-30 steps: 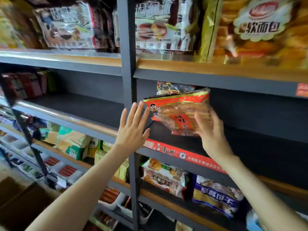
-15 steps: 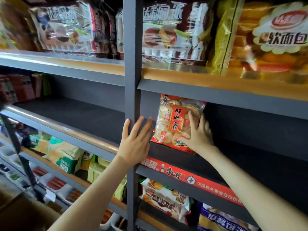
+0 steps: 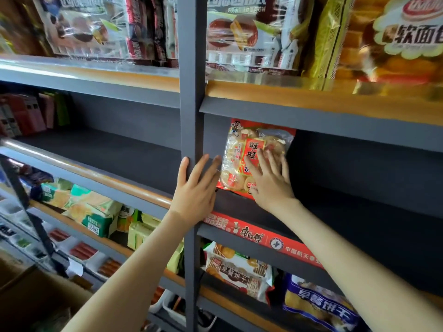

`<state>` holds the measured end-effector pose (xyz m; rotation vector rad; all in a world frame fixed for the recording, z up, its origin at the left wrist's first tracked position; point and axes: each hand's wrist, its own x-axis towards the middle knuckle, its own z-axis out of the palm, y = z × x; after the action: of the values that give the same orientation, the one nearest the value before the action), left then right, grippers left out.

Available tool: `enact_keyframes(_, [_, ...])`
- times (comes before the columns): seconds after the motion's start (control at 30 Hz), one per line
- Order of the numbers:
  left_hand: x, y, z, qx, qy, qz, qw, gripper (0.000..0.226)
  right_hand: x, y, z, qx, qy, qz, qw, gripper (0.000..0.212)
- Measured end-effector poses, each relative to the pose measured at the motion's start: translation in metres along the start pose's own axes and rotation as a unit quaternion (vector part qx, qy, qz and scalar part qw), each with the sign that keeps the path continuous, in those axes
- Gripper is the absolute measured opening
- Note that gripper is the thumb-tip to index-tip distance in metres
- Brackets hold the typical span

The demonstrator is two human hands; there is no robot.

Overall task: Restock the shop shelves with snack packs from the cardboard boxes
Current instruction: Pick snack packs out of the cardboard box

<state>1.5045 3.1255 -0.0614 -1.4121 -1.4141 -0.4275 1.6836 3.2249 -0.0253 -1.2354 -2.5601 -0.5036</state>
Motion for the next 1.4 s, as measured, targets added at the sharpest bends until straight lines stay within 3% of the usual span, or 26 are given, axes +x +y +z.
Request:
enact_keyframes(0.1, [-0.008, 0.008, -0.011, -0.048, -0.023, -0.036, 0.998, 0.036, -0.041, -0.029, -0.011, 0.09, 0.104, -0.032, 0.99, 0.068])
enact_keyframes(0.17, [-0.035, 0.019, -0.019, -0.117, -0.019, -0.063, 0.991, 0.034, -0.08, -0.051, -0.008, 0.169, 0.215, -0.089, 0.958, 0.053])
enact_keyframes(0.2, [-0.057, 0.027, -0.024, -0.15, -0.017, -0.083, 0.985, 0.033, -0.103, -0.064, -0.001, 0.212, 0.238, -0.123, 0.94, 0.045])
enact_keyframes(0.27, [-0.116, 0.043, -0.036, -0.215, -0.035, -0.123, 0.968, 0.03, -0.149, -0.09, 0.023, 0.29, 0.206, -0.191, 0.915, 0.034])
enact_keyframes(0.37, [-0.228, 0.067, -0.054, -0.281, -0.161, -0.17, 0.931, 0.026, -0.215, -0.126, 0.102, 0.366, 0.026, -0.204, 0.908, 0.032])
enact_keyframes(0.43, [-0.32, 0.082, -0.065, -0.282, -0.268, -0.206, 0.898, 0.026, -0.256, -0.15, 0.171, 0.385, -0.189, -0.121, 0.895, 0.041])
enact_keyframes(0.5, [-0.413, 0.099, -0.074, -0.275, -0.367, -0.272, 0.846, 0.053, -0.294, -0.168, 0.246, 0.338, -0.397, -0.024, 0.853, 0.057])
enact_keyframes(0.57, [-0.495, 0.126, -0.089, -0.263, -0.463, -0.344, 0.774, 0.081, -0.332, -0.179, 0.315, 0.283, -0.504, -0.016, 0.816, 0.067])
enact_keyframes(0.6, [-0.531, 0.143, -0.096, -0.256, -0.505, -0.357, 0.743, 0.082, -0.352, -0.185, 0.345, 0.257, -0.538, -0.037, 0.802, 0.07])
enact_keyframes(0.67, [-0.588, 0.176, -0.109, -0.256, -0.559, -0.358, 0.703, 0.062, -0.388, -0.197, 0.4, 0.206, -0.584, -0.084, 0.781, 0.073])
enact_keyframes(0.83, [-0.684, 0.26, -0.105, -0.277, -0.649, -0.338, 0.623, 0.046, -0.445, -0.218, 0.512, 0.042, -0.566, -0.229, 0.791, 0.069])
enact_keyframes(0.93, [-0.723, 0.299, -0.082, -0.285, -0.681, -0.308, 0.601, 0.049, -0.475, -0.235, 0.567, -0.059, -0.55, -0.425, 0.717, 0.072])
enact_keyframes(1.0, [-0.745, 0.32, -0.065, -0.294, -0.704, -0.289, 0.578, 0.054, -0.495, -0.241, 0.604, -0.108, -0.536, -0.488, 0.68, 0.076])
enact_keyframes(1.23, [-0.782, 0.374, -0.024, -0.333, -0.749, -0.236, 0.522, 0.055, -0.514, -0.258, 0.653, -0.163, -0.459, -0.558, 0.672, 0.056])
enact_keyframes(1.4, [-0.756, 0.393, -0.011, -0.388, -0.726, -0.275, 0.497, 0.052, -0.504, -0.236, 0.637, -0.098, -0.46, -0.543, 0.695, 0.062])
